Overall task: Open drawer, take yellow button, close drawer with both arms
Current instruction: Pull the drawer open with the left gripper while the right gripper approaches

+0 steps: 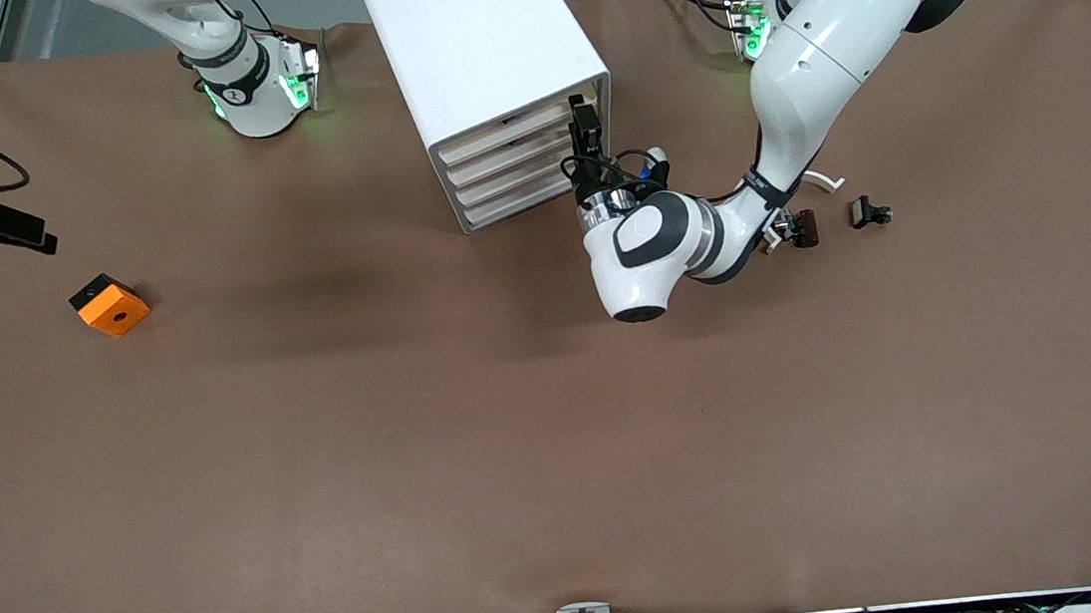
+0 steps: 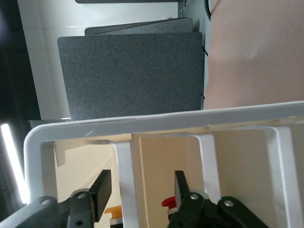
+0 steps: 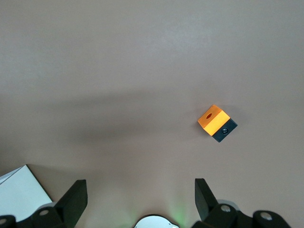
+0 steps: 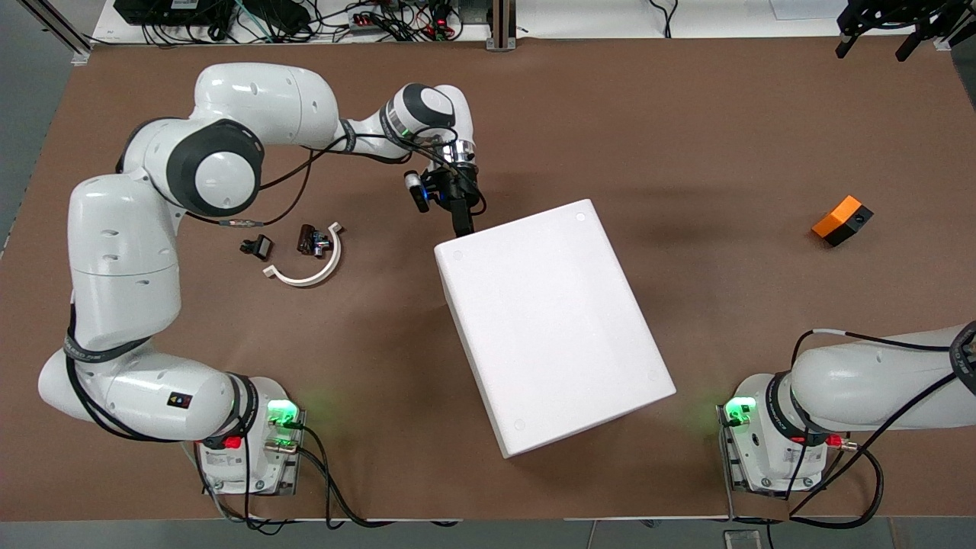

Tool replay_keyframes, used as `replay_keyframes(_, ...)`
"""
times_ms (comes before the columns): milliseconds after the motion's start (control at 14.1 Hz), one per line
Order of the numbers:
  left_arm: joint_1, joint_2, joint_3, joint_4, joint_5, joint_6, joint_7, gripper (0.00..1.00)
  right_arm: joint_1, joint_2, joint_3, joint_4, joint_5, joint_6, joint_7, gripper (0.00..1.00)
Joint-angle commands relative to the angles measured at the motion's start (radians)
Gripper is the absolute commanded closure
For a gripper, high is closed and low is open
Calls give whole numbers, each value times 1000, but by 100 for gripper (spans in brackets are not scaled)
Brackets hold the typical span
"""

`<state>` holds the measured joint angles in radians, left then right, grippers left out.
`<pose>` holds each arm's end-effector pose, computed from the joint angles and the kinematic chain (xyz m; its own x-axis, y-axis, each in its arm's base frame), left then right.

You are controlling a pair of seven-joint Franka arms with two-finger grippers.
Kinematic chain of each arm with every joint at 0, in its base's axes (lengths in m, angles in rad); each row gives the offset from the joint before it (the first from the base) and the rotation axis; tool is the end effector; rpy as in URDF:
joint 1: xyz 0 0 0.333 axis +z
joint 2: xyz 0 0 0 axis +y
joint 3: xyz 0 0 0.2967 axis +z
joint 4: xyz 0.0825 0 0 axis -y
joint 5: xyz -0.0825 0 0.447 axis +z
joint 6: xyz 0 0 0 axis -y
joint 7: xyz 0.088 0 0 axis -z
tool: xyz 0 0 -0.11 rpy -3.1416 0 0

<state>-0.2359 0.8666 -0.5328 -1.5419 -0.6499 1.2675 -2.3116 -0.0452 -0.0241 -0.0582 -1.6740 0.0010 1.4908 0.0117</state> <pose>0.4189 -0.4746 0.1695 -0.1252 0.9906 -0.0546 0.0984 -0.0424 -0.9942 0.5937 -0.0618 0.5559 0.9808 -0.1132 -0.1585 -0.1148 -0.9934 -0.0005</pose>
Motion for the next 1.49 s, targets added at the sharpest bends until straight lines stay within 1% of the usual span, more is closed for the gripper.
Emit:
replay_keyframes(0,-11,11,-1,13,-22,-25,-23,43,1,45,-3,39,-4,-15,-4,0)
replay_keyframes(141,-17,11,-1,11,-22,-39,-23,64,1,50,-3,40,-7,-12,-2,0)
replay_keyframes(212,-19,11,-1,10,-22,-40,-23,72,1,53,-3,43,-12,-10,-2,0)
replay_keyframes(495,-22,11,-1,11,-23,-40,-23,89,4,58,-2,43,-6,-10,2,0)
replay_keyframes(637,-22,11,-1,11,-22,-40,-23,90,1,59,-2,43,4,-9,-1,0)
replay_keyframes(778,-20,12,-1,13,-23,-40,-23,90,2,59,-3,43,1,-7,11,0)
replay_keyframes(849,-20,12,1,14,-23,-40,-23,90,4,61,-2,43,-15,-7,11,0)
replay_keyframes(1061,-7,11,5,22,-22,-40,-23,90,4,64,-2,40,-15,-3,30,0)
replay_keyframes(1415,-6,11,94,69,-16,-72,-23,90,42,64,1,33,5,-9,143,0)
